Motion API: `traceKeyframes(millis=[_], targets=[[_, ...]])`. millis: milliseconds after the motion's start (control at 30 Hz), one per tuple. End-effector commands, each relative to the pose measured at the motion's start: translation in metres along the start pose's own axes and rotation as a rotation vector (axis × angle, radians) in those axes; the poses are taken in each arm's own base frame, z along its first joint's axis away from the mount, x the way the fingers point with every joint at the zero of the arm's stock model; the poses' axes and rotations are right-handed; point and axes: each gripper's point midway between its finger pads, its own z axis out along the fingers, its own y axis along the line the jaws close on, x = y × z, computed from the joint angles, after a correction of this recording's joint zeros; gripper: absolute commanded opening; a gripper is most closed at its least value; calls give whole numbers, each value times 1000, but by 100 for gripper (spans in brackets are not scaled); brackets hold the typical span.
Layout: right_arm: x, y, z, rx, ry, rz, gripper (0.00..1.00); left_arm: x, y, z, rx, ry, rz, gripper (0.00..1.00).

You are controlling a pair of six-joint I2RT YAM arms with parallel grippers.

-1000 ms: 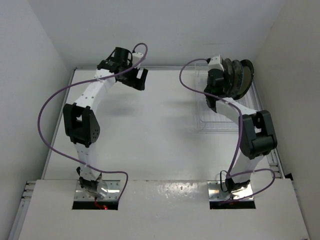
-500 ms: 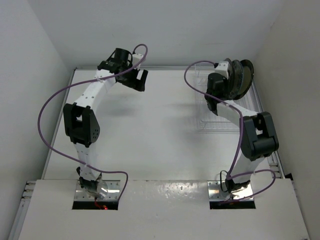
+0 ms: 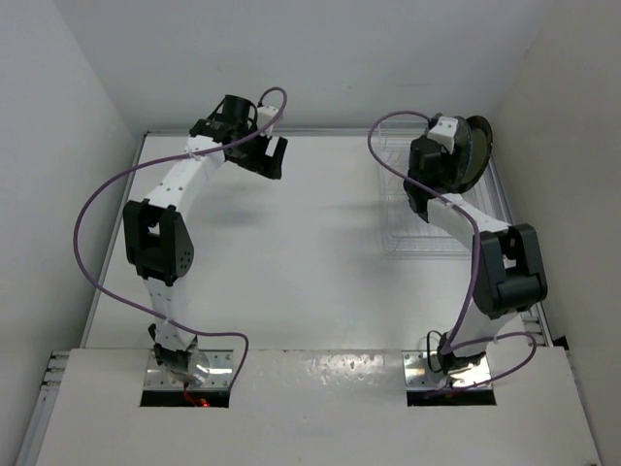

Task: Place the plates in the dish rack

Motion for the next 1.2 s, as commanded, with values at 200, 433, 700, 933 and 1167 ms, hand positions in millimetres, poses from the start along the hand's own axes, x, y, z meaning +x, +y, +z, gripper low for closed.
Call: traceKeyframes(millis=[200,433,700,933,1167], targets=[[-68,-26,-19,14,-112,93,63,-16,-4,-16,24,-62,13,99],[-74,-29,-24,8,-119,79,64,-15,-6,-18,33,-64,14,99],[-95,-33,-38,-21,-143,97,72,-15,-8,-18,42,-65,14,99],[-128,-43,-79,-268,-145,145,100,-18,1,-26,-18,-74,38,99],[-55,-31,-162,-805,143,-25,100,-26,27,-47,-160,-93,80,99]])
